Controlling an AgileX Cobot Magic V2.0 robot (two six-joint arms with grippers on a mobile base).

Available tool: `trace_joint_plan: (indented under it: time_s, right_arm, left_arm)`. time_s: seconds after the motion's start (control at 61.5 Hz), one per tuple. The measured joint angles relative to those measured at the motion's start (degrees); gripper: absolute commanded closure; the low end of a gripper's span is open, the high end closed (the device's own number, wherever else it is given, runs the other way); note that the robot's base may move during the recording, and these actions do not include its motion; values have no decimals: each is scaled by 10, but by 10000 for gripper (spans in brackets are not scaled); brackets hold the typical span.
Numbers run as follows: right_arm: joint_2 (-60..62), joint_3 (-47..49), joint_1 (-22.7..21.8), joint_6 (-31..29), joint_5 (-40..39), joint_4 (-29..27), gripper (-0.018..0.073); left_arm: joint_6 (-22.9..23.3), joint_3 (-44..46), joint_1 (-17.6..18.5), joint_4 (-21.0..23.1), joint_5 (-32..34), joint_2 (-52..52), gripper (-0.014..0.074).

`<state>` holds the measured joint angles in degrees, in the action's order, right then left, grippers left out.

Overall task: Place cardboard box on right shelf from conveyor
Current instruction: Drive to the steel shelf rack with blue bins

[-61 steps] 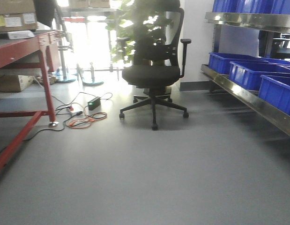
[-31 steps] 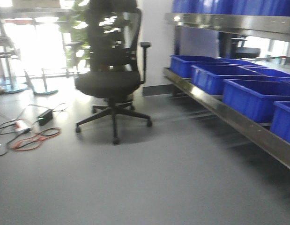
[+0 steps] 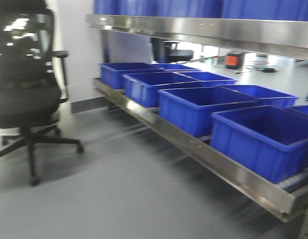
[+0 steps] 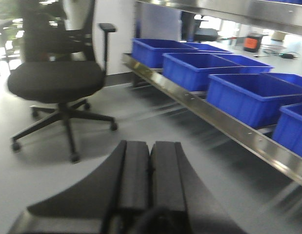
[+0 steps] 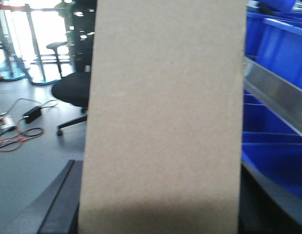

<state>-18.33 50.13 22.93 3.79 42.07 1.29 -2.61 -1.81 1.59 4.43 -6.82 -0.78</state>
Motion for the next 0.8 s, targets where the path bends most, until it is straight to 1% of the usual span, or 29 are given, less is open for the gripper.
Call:
trace_joint_plan:
  time_s: [0.797]
  right_arm:
    - [0,0,0,0,0,0,336]
  left_arm:
    - [0,0,0,0,0,0,713]
